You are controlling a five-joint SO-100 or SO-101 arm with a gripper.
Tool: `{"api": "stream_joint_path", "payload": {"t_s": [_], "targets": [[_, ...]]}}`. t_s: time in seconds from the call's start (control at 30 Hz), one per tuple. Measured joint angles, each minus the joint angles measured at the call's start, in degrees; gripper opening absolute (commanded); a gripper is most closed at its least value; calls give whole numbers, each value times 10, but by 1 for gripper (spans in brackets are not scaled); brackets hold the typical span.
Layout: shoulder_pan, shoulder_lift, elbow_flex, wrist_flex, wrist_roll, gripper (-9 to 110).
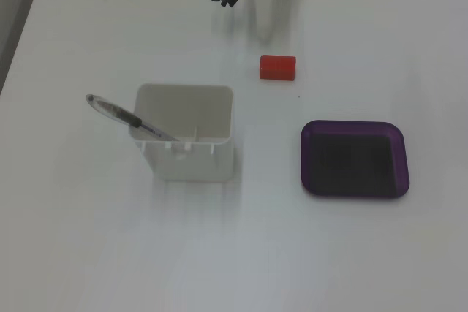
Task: Pick up the red cube and place it in the box.
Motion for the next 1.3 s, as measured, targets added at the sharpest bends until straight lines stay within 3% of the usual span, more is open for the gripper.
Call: {"api": "stream_joint_path", "payload": {"t_s": [0.2,0.77,1.1,1.3], "targets": [[-83,0,4,-17,7,-1],[-89,0,1,-20,7,0],[-58,-7,-119,-25,5,9],[-51,-154,-243,-26,-25,14]]}}
